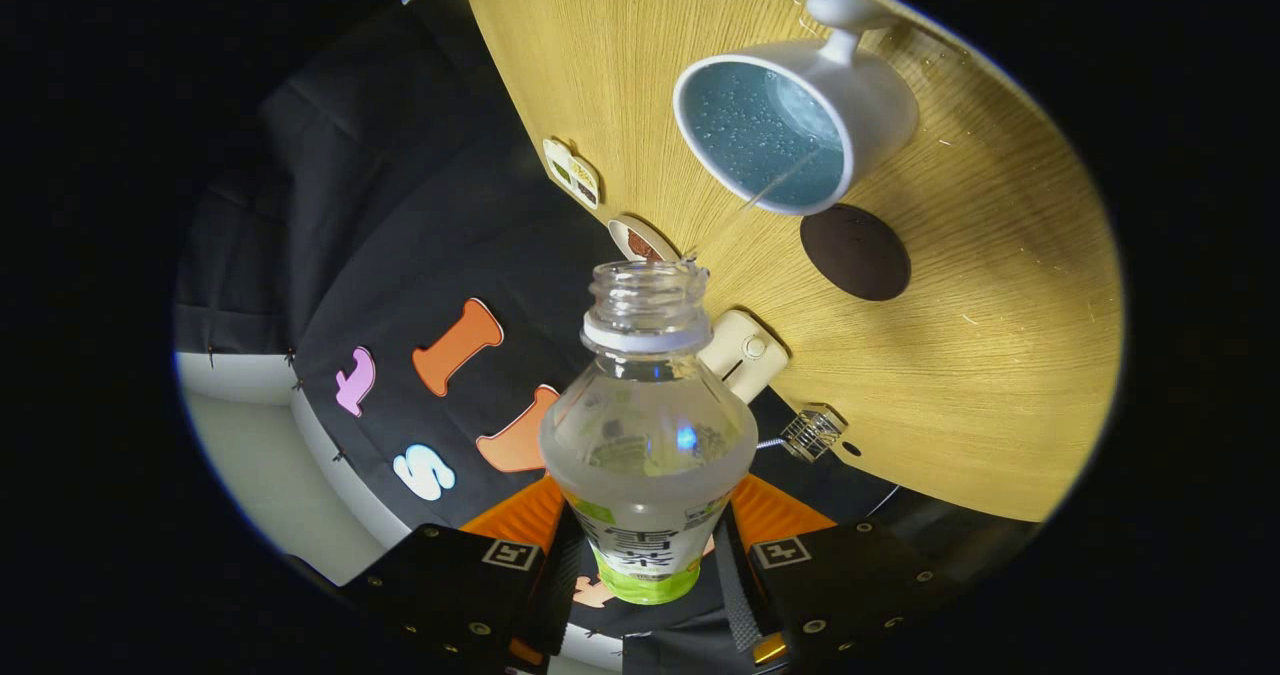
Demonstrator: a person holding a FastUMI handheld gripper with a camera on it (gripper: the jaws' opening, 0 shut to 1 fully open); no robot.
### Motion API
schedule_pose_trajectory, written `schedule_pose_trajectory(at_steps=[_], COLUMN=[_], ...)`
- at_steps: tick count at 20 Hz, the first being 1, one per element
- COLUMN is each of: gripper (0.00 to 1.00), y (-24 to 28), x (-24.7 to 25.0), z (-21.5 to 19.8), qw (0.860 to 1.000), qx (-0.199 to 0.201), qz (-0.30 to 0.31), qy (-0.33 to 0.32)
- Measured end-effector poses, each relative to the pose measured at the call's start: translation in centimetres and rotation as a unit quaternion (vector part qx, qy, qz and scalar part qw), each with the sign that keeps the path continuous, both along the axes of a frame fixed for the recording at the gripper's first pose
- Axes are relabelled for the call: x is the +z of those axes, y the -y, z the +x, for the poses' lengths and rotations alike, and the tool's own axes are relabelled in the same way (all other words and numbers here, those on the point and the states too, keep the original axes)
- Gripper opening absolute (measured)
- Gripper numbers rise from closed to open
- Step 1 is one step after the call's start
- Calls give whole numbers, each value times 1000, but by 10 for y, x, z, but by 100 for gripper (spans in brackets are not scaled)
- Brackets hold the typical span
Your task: Take the bottle from table, then pour the juice into the cup, finally place the bottle on the coaster
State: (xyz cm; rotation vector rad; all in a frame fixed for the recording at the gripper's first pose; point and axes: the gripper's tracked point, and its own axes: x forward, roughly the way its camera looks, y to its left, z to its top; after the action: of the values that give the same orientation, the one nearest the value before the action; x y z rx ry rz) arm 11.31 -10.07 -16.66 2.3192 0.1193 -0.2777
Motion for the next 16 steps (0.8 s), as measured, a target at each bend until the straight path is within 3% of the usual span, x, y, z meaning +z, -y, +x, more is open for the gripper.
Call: schedule_pose_trajectory(at_steps=[9,16], gripper=[63,62], y=[3,-2], x=[1,-6], z=[1,3], qw=[1000,998], qx=[-7,17], qz=[9,-65], qy=[0,-5])
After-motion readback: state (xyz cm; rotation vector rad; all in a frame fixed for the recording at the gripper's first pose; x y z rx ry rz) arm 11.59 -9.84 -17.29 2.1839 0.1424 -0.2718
